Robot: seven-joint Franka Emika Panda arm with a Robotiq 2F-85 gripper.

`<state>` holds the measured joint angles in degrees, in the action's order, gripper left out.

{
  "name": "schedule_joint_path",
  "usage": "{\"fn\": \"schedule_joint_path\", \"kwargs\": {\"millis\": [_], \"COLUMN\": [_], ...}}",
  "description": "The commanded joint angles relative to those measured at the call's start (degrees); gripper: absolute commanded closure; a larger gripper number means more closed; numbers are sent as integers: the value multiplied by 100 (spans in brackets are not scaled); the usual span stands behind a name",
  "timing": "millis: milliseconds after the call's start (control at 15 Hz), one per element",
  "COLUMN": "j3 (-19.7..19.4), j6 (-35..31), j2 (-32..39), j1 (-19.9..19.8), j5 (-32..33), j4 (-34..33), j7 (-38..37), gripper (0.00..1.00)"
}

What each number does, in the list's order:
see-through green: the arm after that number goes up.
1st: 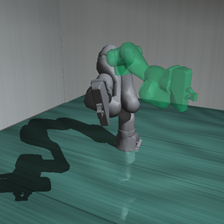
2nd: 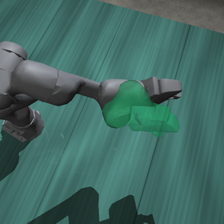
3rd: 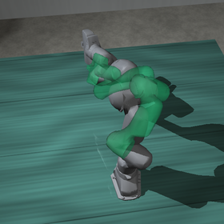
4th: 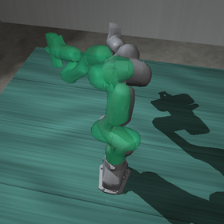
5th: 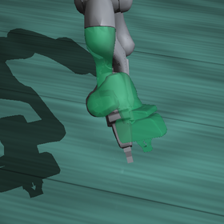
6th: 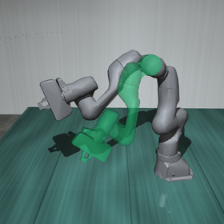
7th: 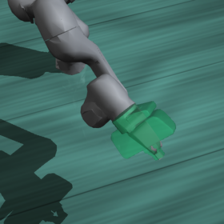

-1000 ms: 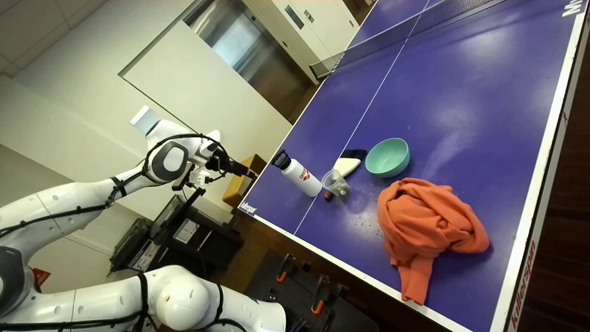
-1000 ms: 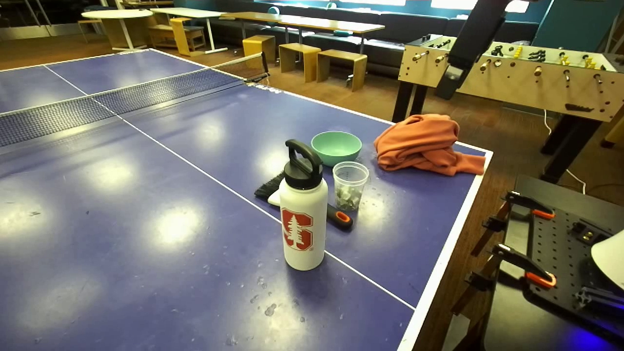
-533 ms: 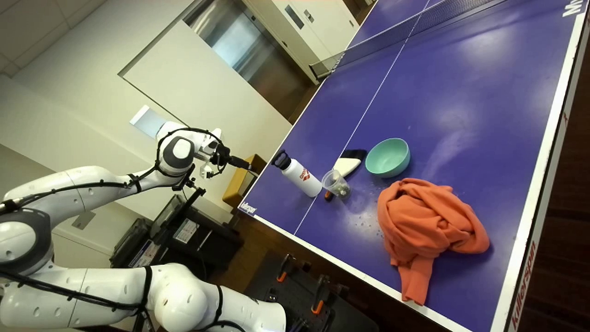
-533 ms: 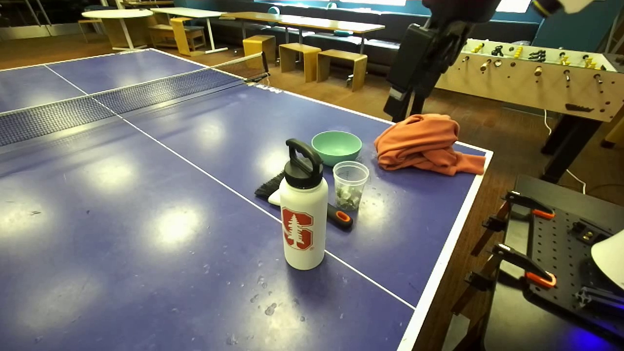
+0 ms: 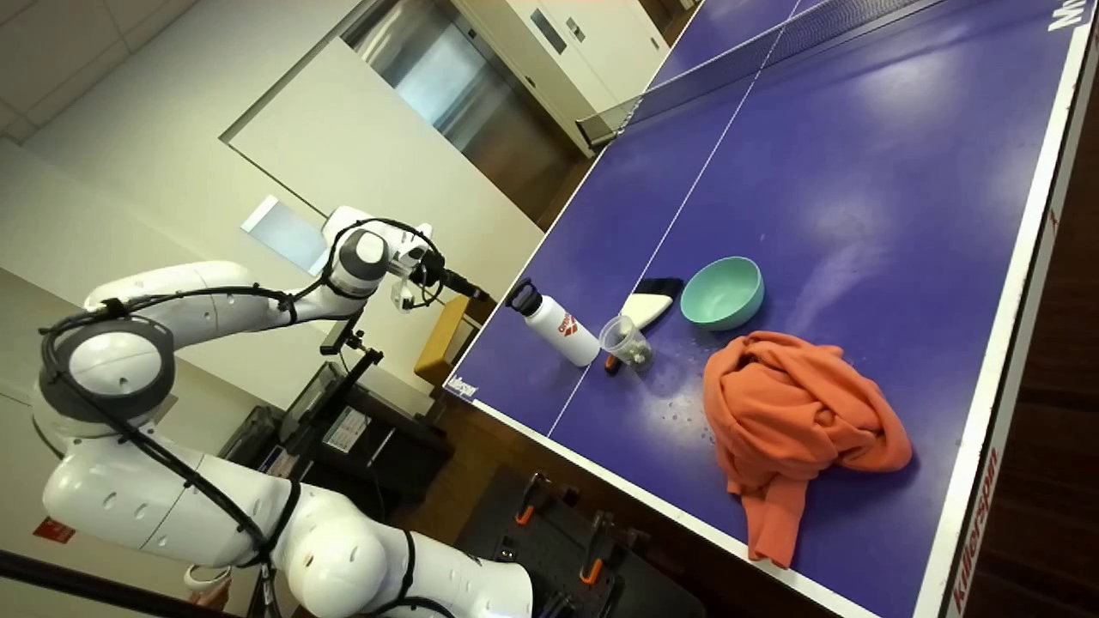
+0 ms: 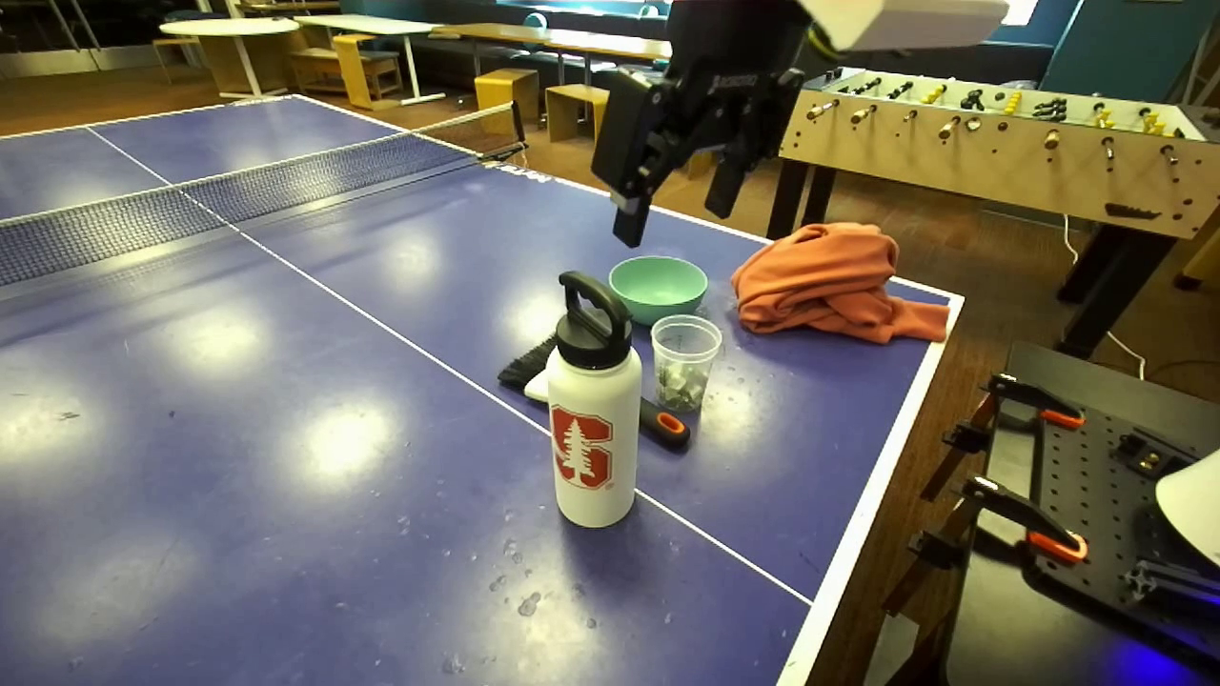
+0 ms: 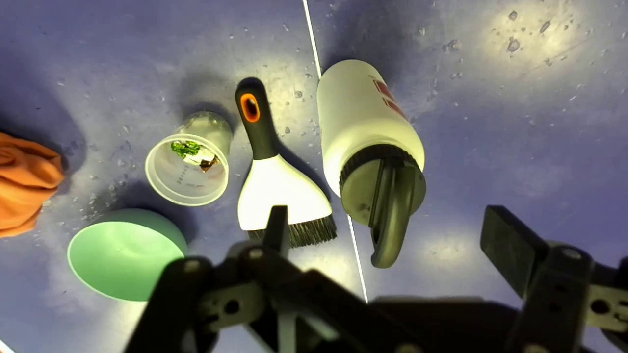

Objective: Remove the black lid from the white bottle

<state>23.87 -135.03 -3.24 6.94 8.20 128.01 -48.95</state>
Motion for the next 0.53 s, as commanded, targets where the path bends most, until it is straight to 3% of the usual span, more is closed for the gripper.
{"fn": "schedule_joint_path", "kwargs": {"millis": [0,467], "j3": [-303,-419], "j6": [-27,-177], "j2": [193,640], "j1": [349,539], "j5": [197,414], "j4": [-126,-420], "j7": [-179,-447], "gripper": [0,0]}}
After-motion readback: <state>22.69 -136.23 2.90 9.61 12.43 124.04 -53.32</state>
